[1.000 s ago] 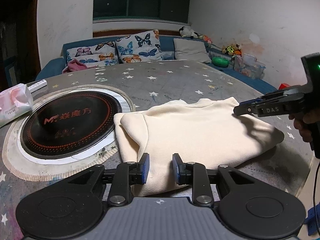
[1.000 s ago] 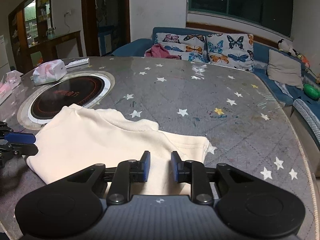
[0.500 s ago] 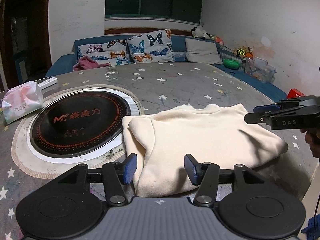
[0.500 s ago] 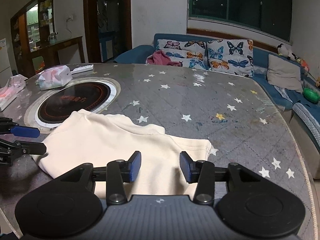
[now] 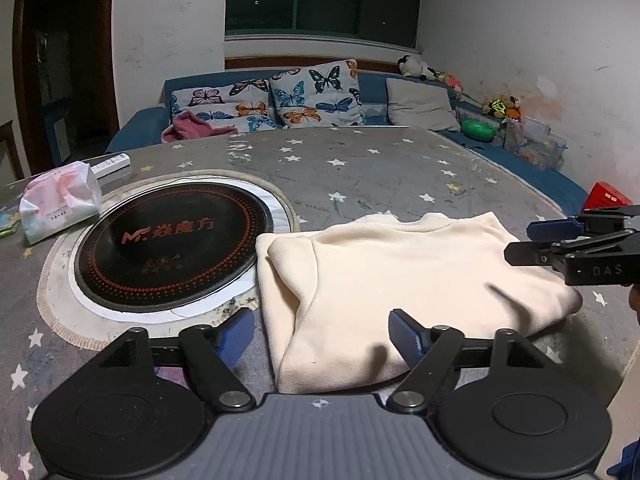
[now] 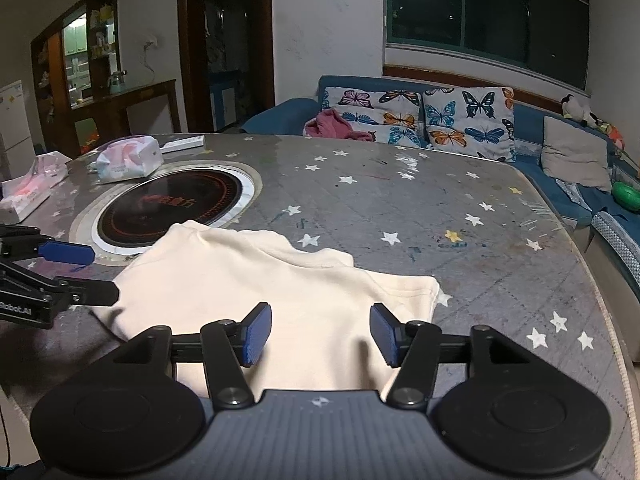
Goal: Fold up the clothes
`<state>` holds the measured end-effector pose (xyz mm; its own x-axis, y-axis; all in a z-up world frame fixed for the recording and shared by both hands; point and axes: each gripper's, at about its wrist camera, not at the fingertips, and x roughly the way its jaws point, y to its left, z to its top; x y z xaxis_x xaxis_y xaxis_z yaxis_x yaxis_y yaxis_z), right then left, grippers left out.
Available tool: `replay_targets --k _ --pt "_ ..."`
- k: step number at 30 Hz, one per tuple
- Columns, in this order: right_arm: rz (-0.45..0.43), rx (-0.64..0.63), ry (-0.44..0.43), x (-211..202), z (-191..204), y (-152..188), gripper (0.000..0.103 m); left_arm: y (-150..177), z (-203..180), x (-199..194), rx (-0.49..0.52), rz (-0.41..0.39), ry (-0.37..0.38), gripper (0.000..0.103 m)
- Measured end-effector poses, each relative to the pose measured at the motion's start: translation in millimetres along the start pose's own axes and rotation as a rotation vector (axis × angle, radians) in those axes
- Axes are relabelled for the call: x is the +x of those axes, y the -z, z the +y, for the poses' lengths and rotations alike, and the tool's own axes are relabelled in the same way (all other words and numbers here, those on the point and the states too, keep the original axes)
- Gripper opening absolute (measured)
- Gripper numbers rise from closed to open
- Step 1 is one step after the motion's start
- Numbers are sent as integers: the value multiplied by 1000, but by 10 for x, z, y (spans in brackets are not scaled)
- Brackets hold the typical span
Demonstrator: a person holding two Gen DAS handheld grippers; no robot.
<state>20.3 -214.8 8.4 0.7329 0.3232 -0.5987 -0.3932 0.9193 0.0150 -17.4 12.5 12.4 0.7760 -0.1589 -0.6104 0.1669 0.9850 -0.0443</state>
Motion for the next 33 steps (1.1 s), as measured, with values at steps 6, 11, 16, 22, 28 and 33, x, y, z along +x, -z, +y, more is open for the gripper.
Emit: replay_targets --k 6,11,16,22,28,33 --pt "-7 -2 -6 -79 68 52 63 15 -44 -28 -3 6 -22 89" --pt "-13 -5 -8 -136 128 97 68 34 -65 -65 -6 6 -33 93" --pt "-25 -10 -7 -188 194 132 83 52 -96 -114 -4 -3 -41 99" --pt "-35 -19 -12 -253 279 192 92 70 -121 -174 -10 -10 -48 103" --pt "-44 -30 -15 -327 353 267 101 106 -149 -229 -14 -18 -58 103" --pt "-50 -41 -15 -387 419 318 103 154 -150 -268 -34 -26 -55 103"
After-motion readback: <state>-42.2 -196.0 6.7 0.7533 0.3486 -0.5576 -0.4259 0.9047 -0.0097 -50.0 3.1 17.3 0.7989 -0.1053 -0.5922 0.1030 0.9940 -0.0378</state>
